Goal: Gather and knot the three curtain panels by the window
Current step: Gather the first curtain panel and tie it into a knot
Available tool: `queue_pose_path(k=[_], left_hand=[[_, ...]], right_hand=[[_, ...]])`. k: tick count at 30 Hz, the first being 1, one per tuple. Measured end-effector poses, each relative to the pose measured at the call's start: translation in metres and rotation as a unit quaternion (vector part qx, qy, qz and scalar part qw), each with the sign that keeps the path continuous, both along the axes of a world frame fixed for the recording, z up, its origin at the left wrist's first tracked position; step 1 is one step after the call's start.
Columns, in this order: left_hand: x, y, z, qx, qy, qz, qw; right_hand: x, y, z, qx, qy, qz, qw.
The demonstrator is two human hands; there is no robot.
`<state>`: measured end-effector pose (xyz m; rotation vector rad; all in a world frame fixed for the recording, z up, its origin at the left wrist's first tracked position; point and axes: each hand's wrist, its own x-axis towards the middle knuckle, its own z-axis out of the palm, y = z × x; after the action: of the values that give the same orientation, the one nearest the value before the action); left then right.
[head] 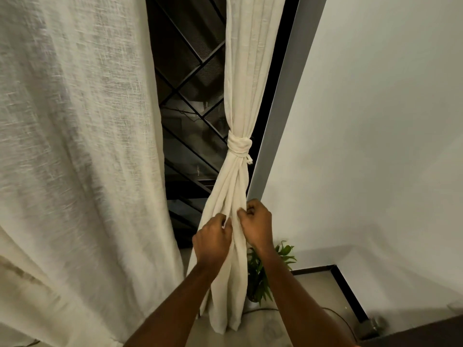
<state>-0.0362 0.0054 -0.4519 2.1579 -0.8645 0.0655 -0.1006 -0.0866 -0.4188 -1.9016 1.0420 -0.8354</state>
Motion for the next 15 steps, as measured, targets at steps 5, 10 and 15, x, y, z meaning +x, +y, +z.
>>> queue_pose_path(k=[5,10,15], left_hand=[[-0.017,-0.003,-0.004,-0.023,0.008,-0.044,0.999],[-0.018,0.001,-0.013,-0.022,0.002,-0.058,0.998],[-0.016,0.006,-0.012,-0.077,0.080,0.033,0.993]], right_hand=[[-0.006,0.019,-0.006,0.046,-0.046,0.080,0.995],[-0.011,0.014,-0.011,0.005,0.009,0.056,0.998],[-0.013,0.014,-0.012,0.002,0.008,0.049,0.999]])
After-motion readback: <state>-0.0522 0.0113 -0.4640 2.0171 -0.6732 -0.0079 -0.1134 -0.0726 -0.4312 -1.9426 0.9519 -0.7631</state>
